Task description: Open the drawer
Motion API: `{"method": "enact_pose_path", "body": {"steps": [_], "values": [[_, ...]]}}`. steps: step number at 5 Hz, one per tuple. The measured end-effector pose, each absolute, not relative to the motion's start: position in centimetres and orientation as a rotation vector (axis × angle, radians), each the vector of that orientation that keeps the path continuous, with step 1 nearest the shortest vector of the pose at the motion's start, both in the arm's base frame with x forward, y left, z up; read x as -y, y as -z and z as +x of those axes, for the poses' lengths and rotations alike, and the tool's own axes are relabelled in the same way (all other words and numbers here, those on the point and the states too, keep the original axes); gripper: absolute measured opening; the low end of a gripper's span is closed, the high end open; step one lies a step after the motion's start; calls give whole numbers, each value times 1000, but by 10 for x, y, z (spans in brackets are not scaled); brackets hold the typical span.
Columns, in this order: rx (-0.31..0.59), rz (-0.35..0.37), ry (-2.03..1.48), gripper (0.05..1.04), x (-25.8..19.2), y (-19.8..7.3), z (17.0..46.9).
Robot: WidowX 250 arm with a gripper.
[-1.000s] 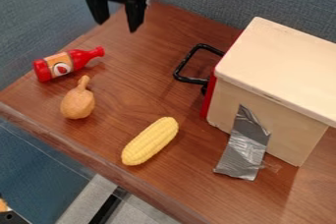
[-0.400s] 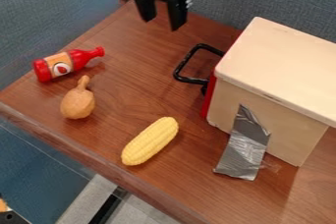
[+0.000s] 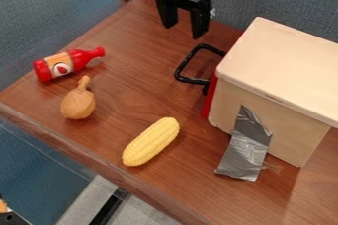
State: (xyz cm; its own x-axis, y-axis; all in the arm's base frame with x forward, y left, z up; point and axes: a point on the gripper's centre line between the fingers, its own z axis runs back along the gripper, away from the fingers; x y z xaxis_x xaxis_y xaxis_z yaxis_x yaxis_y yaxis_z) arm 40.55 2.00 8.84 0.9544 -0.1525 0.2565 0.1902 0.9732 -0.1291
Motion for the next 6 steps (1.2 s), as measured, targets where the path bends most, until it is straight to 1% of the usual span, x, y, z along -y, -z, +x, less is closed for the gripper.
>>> {"method": "enact_pose_path", "body": {"steps": [1,2,4,5,6], "values": [[217,-136,130,999,-14,-75,404],[204,-117,86,999,-10,-69,401],[186,-103,52,999,-3,-50,400],[177,-98,61,968,1,-40,400],[178,-98,56,820,2,-38,401]]}}
